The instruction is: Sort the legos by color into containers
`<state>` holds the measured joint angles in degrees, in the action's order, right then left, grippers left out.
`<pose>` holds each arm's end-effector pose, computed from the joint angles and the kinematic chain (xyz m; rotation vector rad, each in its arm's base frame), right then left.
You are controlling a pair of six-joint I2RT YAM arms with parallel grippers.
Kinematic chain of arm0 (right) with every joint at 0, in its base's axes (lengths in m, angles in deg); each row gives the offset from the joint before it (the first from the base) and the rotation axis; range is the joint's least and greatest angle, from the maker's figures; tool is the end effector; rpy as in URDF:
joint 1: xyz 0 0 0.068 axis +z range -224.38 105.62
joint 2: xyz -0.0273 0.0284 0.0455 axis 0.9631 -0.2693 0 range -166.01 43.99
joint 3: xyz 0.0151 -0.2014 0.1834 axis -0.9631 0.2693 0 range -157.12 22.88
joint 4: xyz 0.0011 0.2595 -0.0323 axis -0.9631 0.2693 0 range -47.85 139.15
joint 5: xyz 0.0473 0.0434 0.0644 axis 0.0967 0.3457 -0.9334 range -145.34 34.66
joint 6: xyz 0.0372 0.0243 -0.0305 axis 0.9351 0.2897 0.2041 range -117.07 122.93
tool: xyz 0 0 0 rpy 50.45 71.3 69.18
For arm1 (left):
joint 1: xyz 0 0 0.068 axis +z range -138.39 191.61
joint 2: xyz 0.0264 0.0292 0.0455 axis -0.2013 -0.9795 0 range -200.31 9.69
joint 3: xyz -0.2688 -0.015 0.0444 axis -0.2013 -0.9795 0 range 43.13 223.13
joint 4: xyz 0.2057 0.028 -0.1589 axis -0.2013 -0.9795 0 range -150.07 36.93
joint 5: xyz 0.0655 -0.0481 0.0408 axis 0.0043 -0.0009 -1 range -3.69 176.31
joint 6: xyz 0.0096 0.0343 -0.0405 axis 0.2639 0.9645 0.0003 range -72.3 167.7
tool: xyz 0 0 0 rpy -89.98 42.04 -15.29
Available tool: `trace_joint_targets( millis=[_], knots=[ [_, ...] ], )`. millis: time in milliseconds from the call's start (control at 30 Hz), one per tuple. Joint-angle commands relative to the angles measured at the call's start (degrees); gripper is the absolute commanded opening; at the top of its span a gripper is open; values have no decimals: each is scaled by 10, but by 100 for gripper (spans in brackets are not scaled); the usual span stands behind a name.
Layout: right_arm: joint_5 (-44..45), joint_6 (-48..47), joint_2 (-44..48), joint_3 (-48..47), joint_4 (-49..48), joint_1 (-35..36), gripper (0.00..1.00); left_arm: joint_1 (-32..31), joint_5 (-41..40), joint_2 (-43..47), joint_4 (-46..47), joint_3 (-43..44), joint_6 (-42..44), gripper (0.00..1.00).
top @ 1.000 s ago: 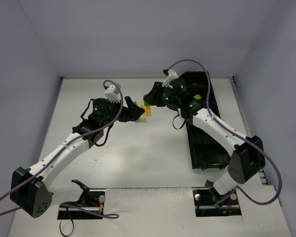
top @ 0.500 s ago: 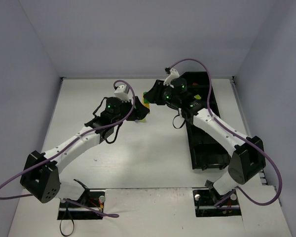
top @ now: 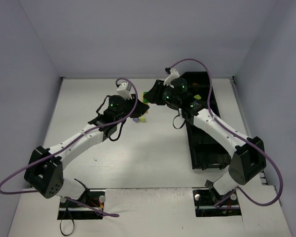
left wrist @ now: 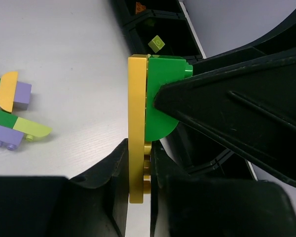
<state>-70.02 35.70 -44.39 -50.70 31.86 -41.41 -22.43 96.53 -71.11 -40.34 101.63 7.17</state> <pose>0.3079 0.2106 0.3643 -0.2114 1.7502 1.0674 0.2738 -0.1926 0.3185 0.0351 1.8685 -1.0872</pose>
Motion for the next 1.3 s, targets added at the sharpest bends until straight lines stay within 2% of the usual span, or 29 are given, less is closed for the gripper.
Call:
trace_joint_targets(
  millis=[0, 167, 467, 667, 700, 833, 1100, 1267],
  knots=[
    [-4, -4, 29, -17, -42, 3, 0, 0, -35, 7, 5, 24, -5, 0],
    [18, -24, 42, -10, -20, -2, 0, 14, -69, 11, -31, 20, -15, 0],
    [33, -39, 73, 13, 18, -37, 0, 51, -78, -2, -57, 14, -36, 0],
    [145, -51, 84, 31, 99, -106, 0, 51, -55, 6, -71, 14, 3, 0],
    [183, -43, 81, 39, 108, -140, 0, 51, -50, 12, -76, 13, 18, 0],
    [240, -12, 64, 54, 160, -206, 0, 51, -14, 33, -87, 4, 55, 0],
    [273, 39, -1, 77, 179, -267, 0, 50, 50, 78, -111, -15, 138, 0],
    [285, 48, -50, 64, 179, -282, 6, 50, 84, 96, -118, -19, 167, 0]
  ],
)
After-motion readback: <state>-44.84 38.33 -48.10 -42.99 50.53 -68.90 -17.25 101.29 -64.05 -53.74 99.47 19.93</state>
